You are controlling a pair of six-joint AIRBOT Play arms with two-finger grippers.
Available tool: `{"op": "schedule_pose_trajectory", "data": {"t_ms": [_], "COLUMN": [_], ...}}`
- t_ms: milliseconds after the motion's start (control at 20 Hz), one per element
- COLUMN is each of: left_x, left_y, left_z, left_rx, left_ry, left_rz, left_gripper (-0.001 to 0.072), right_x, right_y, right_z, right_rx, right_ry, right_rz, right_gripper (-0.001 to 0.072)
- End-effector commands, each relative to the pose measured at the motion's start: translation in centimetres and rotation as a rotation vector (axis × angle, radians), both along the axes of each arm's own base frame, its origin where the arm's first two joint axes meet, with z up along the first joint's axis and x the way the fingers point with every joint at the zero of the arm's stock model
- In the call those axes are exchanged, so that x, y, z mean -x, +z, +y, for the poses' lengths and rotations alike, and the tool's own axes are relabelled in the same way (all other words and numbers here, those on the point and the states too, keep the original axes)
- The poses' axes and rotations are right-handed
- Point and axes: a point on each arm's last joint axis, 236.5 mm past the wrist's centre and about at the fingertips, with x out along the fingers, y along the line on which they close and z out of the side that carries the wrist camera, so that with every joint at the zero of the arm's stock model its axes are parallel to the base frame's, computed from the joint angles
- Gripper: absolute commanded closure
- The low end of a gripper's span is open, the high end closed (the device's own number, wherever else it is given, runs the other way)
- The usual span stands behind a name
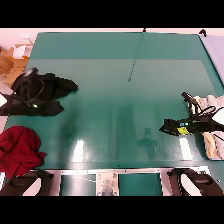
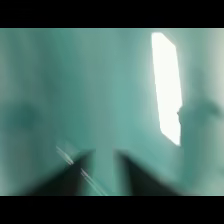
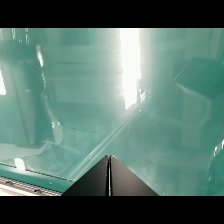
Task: Fold the shirts.
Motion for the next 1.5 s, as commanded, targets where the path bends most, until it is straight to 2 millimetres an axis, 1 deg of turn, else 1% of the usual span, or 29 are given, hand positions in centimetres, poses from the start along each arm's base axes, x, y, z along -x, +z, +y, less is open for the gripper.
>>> {"op": "schedule_pose_trajectory", "data": {"t_ms": [0,50,100,150,200,250,300,400,500,550,650,750,800,900,950,1000,1050,1100,1150,1200,1250,1300,1350,1400,1450], "left_x": [-7.7,-8.9,-9.5,-9.6,-9.2,-8.9,-9.0,-10.7,-12.6,-13.1,-13.2,-13.2,-13.3,-13.1,-13.0,-13.0,-13.5,-14.3,-15.2,-16.2,-17.1,-17.6,-17.6,-17.0,-15.9], "left_y": [5.2,6.5,6.1,3.8,0.2,-3.1,-6.0,-9.6,-11.7,-12.6,-14.6,-15.7,-16.0,-16.0,-15.8,-14.9,-13.2,-11.0,-8.2,-4.6,-1.0,3.3,7.5,11.3,14.8], "left_z": [9.9,12.7,15.5,18.0,20.3,21.7,22.6,23.1,23.3,23.3,23.3,23.3,23.3,23.3,23.2,23.1,22.7,22.0,21.1,19.2,16.8,13.5,9.5,5.5,1.1], "left_rx": [-0.364,-0.440,-0.482,-0.496,-0.504,-0.514,-0.530,-0.555,-0.553,-0.547,-0.538,-0.540,-0.539,-0.534,-0.521,-0.500,-0.467,-0.439,-0.424,-0.412,-0.395,-0.359,-0.304,-0.244,-0.175], "left_ry": [0.191,0.241,0.293,0.336,0.364,0.363,0.335,0.269,0.264,0.266,0.259,0.250,0.249,0.250,0.255,0.266,0.280,0.285,0.273,0.225,0.172,0.124,0.071,0.014,-0.056], "left_rz": [-0.387,-0.458,-0.454,-0.379,-0.261,-0.166,-0.104,-0.092,-0.126,-0.134,-0.106,-0.091,-0.090,-0.076,-0.044,-0.013,0.000,-0.005,-0.028,-0.078,-0.139,-0.215,-0.297,-0.371,-0.441], "left_gripper": [-0.0013,-0.0013,-0.0013,-0.0013,-0.0013,-0.0013,-0.0013,-0.0013,-0.0013,-0.0013,-0.0013,-0.0013,0.0056,0.0562,0.0681,0.0681,0.0682,0.0682,0.0682,0.0683,0.0683,0.0683,0.0683,0.0683,0.0683], "right_x": [-0.1,-0.2,-0.7,-1.0,-1.2,-1.4,-1.7,-1.9,-1.9,-1.9,-1.9,-1.9,-1.9,-1.9,-1.9,-1.9,-1.9,-1.9,-1.9,-1.9,-1.9,-1.9,-2.0,-2.0,-2.2], "right_y": [0.0,0.0,0.1,0.1,0.1,0.2,0.2,0.2,0.2,0.2,0.2,0.3,0.3,0.3,0.3,0.3,0.3,0.3,0.3,0.3,0.3,0.3,0.3,0.4,0.7], "right_z": [0.0,0.0,-0.1,-0.2,-0.2,-0.3,-0.4,-0.4,-0.4,-0.4,-0.4,-0.4,-0.3,-0.3,-0.3,-0.3,-0.3,-0.3,-0.3,-0.3,-0.3,-0.3,-0.3,-0.4,-0.4], "right_rx": [0.001,0.002,0.004,0.006,0.007,0.009,0.010,0.011,0.011,0.011,0.011,0.010,0.008,0.007,0.007,0.007,0.007,0.007,0.007,0.007,0.007,0.007,0.008,0.008,0.008], "right_ry": [-0.001,-0.004,-0.013,-0.019,-0.022,-0.025,-0.032,-0.035,-0.036,-0.036,-0.036,-0.037,-0.037,-0.037,-0.036,-0.037,-0.037,-0.036,-0.036,-0.037,-0.037,-0.037,-0.037,-0.037,-0.037], "right_rz": [-0.004,-0.010,-0.028,-0.041,-0.047,-0.054,-0.067,-0.074,-0.076,-0.076,-0.076,-0.075,-0.075,-0.075,-0.075,-0.076,-0.076,-0.075,-0.075,-0.076,-0.076,-0.076,-0.077,-0.080,-0.087], "right_gripper": [0.0693,0.0693,0.0693,0.0694,0.0694,0.0693,0.0692,0.0692,0.0692,0.0692,0.0692,0.0692,0.0692,0.0692,0.0692,0.0692,0.0692,0.0692,0.0692,0.0692,0.0692,0.0692,0.0692,0.0692,0.0692]}}
